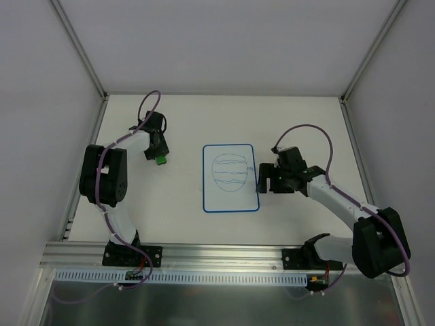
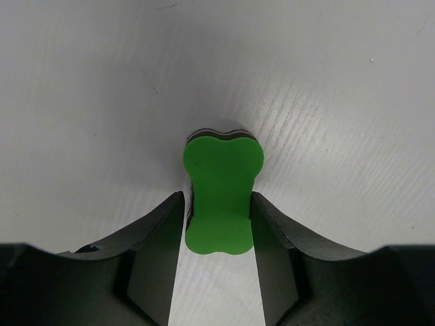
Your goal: Erase the whiteboard
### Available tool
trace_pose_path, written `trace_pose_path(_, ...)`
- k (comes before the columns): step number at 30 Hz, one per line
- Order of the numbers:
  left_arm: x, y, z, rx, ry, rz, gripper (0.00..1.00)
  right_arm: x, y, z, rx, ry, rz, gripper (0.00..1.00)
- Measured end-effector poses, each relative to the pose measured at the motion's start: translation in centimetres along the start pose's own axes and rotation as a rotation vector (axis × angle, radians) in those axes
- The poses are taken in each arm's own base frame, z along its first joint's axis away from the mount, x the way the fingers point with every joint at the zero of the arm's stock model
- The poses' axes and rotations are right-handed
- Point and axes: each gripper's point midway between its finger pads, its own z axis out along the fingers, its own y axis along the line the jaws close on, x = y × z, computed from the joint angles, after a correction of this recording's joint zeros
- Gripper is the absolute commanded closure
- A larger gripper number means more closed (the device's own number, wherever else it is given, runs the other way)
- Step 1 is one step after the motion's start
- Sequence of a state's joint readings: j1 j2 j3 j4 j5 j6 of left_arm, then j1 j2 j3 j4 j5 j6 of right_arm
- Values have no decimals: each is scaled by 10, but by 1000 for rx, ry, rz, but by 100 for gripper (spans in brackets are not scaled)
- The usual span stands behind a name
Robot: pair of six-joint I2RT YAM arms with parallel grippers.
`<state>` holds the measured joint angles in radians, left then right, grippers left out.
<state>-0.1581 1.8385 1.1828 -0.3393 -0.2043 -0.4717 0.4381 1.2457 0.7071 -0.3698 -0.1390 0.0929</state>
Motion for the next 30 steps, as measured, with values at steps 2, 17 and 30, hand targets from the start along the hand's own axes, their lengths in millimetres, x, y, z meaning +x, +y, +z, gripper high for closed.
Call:
trace_pose_path(2, -2, 0, 1, -5, -4, 0, 60, 1, 0, 1, -2, 7, 1, 17)
trace_pose_path(17, -1, -19, -7, 4, -36, 84, 98, 15, 3, 23, -8, 97, 92, 36)
trace_pose_path(30, 19, -99, -76, 200, -138, 281, 98, 21, 23, 46, 53, 148, 79, 56)
